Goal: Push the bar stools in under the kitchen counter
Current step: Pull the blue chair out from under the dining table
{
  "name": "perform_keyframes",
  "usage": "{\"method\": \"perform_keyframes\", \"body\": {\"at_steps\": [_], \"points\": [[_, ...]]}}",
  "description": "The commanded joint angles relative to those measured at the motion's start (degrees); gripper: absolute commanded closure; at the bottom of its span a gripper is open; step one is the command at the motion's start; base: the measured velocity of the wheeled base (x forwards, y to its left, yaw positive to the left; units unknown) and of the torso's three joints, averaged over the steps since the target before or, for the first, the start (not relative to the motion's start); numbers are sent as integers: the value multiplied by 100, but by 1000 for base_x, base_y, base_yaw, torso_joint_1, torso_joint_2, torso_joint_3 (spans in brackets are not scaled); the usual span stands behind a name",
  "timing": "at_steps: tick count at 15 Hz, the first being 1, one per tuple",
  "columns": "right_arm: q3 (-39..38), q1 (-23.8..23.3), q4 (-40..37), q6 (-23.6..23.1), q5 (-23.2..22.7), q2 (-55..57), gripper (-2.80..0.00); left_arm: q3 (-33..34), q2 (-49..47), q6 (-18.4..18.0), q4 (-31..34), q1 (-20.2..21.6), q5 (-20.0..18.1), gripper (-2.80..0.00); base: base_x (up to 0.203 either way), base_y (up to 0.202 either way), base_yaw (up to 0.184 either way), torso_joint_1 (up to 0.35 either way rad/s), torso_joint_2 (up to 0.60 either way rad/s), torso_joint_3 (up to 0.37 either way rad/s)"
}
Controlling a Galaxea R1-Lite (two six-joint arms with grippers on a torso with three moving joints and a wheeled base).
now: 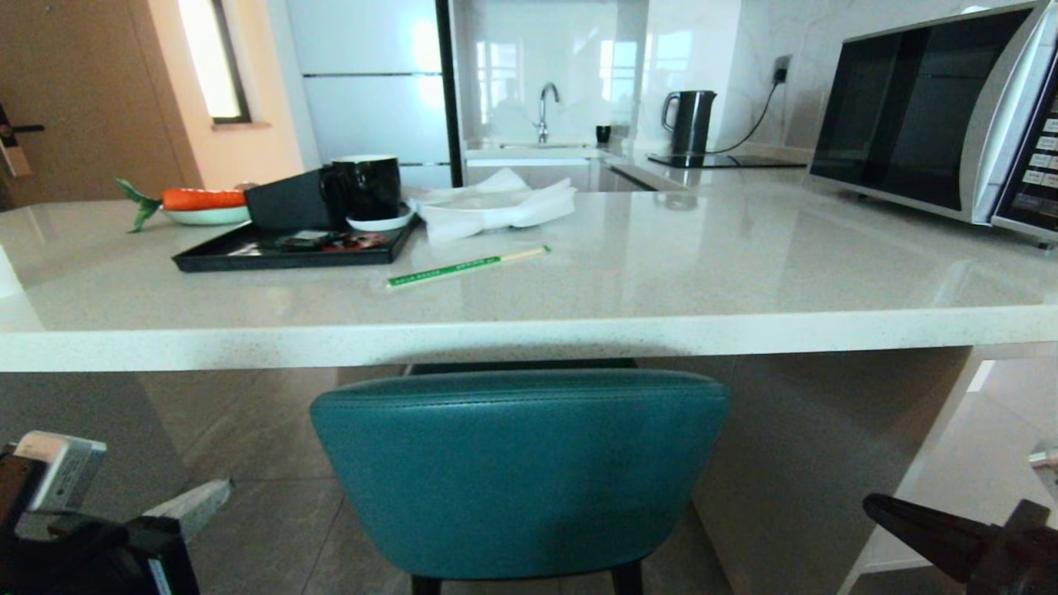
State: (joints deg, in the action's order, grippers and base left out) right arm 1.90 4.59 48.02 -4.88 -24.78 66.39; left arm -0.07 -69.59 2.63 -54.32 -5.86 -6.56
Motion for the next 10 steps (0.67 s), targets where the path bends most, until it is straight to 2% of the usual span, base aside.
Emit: {"method": "perform_keyframes", "body": {"at_steps": [1,3,6,8,9,10], "points": [[-40,152,643,-1,81,1017,0,42,-1175,1,-804,-33,53,0,0,0,0,0,0,0],[-84,370,1332,8,195,1752,0,45,-1703,0,-1505,-190,177,0,0,0,0,0,0,0],[-134,726,2541,10,482,2935,0,-5,-1946,22,-1598,-287,199,0,0,0,0,0,0,0],[-143,1253,3325,72,872,3606,0,-17,-2075,18,-1599,-353,199,0,0,0,0,0,0,0],[-91,1515,3547,178,1079,3785,0,-47,-2131,18,-1630,-378,199,0,0,0,0,0,0,0],[12,1567,3630,261,1231,3876,0,-76,-2193,12,-1685,-379,199,0,0,0,0,0,0,0]]}}
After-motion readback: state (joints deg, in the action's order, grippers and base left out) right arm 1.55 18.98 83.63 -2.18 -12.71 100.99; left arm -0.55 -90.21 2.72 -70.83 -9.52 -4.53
